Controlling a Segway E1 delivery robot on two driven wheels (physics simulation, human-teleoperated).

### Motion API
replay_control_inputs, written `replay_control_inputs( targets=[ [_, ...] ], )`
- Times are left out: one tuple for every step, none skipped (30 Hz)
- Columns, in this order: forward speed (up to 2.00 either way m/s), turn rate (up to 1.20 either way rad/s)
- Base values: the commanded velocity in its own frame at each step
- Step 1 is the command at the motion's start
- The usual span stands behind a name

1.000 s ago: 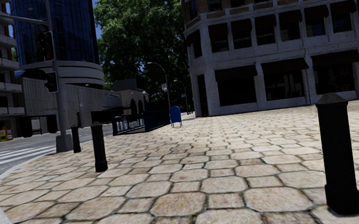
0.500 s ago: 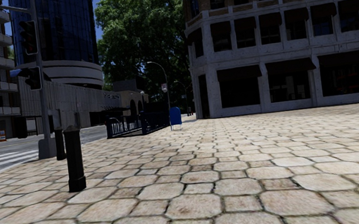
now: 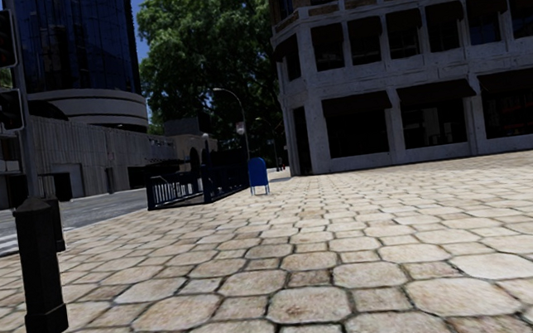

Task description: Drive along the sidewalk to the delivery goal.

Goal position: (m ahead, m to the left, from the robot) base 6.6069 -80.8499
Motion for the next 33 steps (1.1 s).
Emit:
replay_control_inputs(
  targets=[
    [1.61,-1.2],
    [1.61,-1.2],
    [1.61,-1.2],
    [1.61,-1.2],
    [1.61,-1.2],
    [1.61,-1.2],
    [1.61,-1.2],
    [1.61,-1.2],
    [1.61,-1.2],
    [1.61,-1.2],
    [1.61,-1.2],
    [1.61,-1.2],
    [1.61,-1.2],
    [1.61,-1.2],
    [1.61,-1.2],
    [1.61,-1.2],
    [1.61,-1.2],
    [1.61,-1.2],
    [1.61,-1.2],
    [1.61,-1.2],
    [1.61,-1.2],
    [1.61,-1.2],
    [1.61,-1.2],
    [1.61,-1.2],
    [1.61,-1.2],
    [1.61,-1.2],
    [1.61,-1.2],
    [1.61,-1.2],
    [1.61,-1.2],
    [1.61,-1.2],
    [1.61,-1.2],
    [1.61,-1.2],
    [1.61,-1.2]
  ],
)
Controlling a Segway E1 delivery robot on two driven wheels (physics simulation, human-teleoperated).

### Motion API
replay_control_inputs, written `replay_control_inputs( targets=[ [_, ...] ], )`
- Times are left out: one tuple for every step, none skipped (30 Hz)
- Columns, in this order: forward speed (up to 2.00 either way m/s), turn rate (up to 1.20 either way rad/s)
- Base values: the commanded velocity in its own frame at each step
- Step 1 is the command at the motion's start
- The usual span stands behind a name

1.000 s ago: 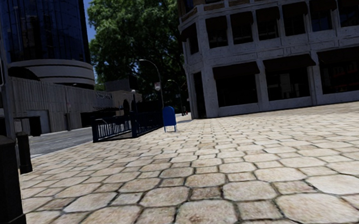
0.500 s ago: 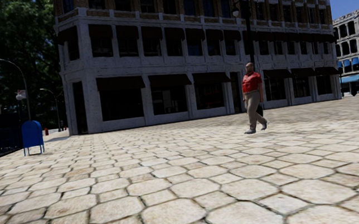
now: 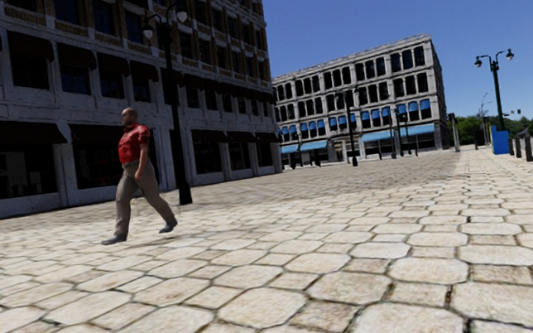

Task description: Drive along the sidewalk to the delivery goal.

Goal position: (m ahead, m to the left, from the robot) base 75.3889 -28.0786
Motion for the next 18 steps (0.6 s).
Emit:
replay_control_inputs(
  targets=[
    [1.61,-1.2],
    [1.61,-1.2],
    [1.61,-1.2],
    [1.61,-1.2],
    [1.61,-1.2],
    [1.61,-1.2],
    [1.61,-1.2],
    [1.61,-1.2],
    [1.61,-1.08],
    [1.61,-0.14],
    [1.61,-0.14],
    [1.74,-0.03],
    [2.0,0.0],
    [2.0,0.0],
    [2.0,0.0],
    [2.0,0.0],
    [2.0,0.0],
    [2.0,0.0]
  ],
)
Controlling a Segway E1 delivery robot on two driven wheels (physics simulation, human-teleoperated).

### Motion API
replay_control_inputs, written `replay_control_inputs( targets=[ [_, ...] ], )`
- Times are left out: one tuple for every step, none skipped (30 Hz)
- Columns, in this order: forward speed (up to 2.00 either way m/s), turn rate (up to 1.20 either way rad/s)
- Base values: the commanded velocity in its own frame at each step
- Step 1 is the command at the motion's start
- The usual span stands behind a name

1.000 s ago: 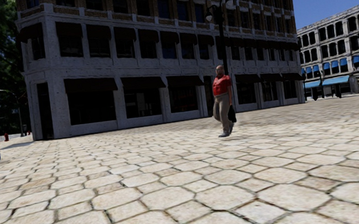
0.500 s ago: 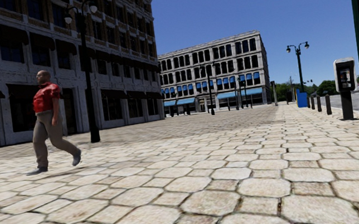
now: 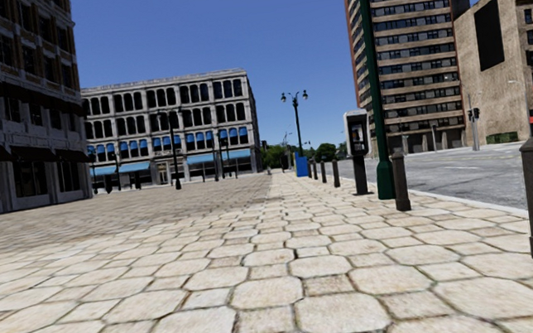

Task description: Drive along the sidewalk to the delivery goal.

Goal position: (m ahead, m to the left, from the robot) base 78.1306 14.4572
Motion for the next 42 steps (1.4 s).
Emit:
replay_control_inputs(
  targets=[
    [2.0,0.0],
    [2.0,0.0],
    [2.0,0.0],
    [2.0,0.0],
    [2.0,0.0],
    [2.0,0.0],
    [2.0,0.0],
    [2.0,0.0],
    [2.0,0.0],
    [2.0,0.0],
    [2.0,0.0],
    [2.0,0.0],
    [2.0,0.0],
    [2.0,0.0],
    [2.0,0.0],
    [2.0,0.0],
    [2.0,0.0],
    [2.0,0.0],
    [2.0,0.0],
    [2.0,0.0],
    [2.0,0.0],
    [2.0,0.0],
    [2.0,0.0],
    [2.0,0.0],
    [2.0,0.0],
    [2.0,0.0],
    [2.0,0.0],
    [2.0,0.0],
    [2.0,0.0],
    [2.0,0.0],
    [2.0,0.0],
    [2.0,0.0],
    [2.0,0.0],
    [2.0,0.0],
    [2.0,0.0],
    [2.0,0.0],
    [2.0,0.0],
    [2.0,0.0],
    [2.0,0.0],
    [2.0,0.0],
    [2.0,0.0],
    [2.0,0.0]
  ],
)
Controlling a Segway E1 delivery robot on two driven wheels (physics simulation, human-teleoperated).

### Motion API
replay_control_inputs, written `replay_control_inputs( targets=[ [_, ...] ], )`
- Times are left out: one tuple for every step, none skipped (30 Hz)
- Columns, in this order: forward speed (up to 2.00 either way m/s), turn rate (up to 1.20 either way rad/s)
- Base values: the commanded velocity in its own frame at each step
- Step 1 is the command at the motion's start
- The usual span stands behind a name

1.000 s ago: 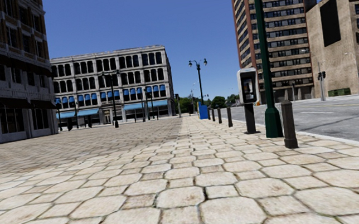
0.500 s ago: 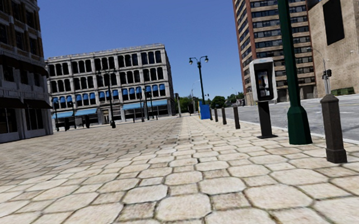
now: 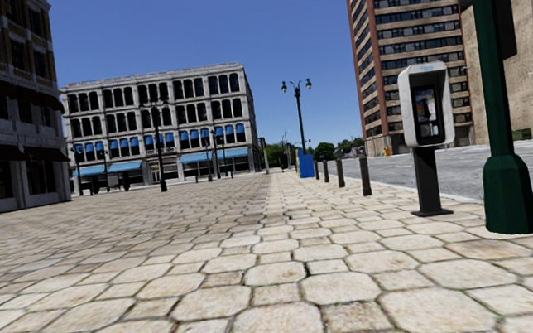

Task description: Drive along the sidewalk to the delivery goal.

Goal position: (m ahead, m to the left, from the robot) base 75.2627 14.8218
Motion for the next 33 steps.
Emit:
replay_control_inputs(
  targets=[
    [2.0,0.0],
    [2.0,0.0],
    [2.0,0.0],
    [2.0,0.0],
    [2.0,0.0],
    [2.0,0.0],
    [2.0,0.0],
    [2.0,0.0],
    [2.0,0.0],
    [2.0,0.0],
    [2.0,0.0],
    [2.0,0.0],
    [2.0,0.0],
    [2.0,0.0],
    [2.0,0.0],
    [2.0,0.0],
    [2.0,0.0],
    [2.0,0.0],
    [2.0,0.0],
    [2.0,0.0],
    [2.0,0.0],
    [2.0,0.0],
    [2.0,0.0],
    [2.0,0.0],
    [2.0,0.0],
    [2.0,0.0],
    [2.0,0.0],
    [2.0,0.0],
    [2.0,0.0],
    [2.0,0.0],
    [2.0,0.0],
    [2.0,0.0],
    [2.0,0.0]
  ],
)
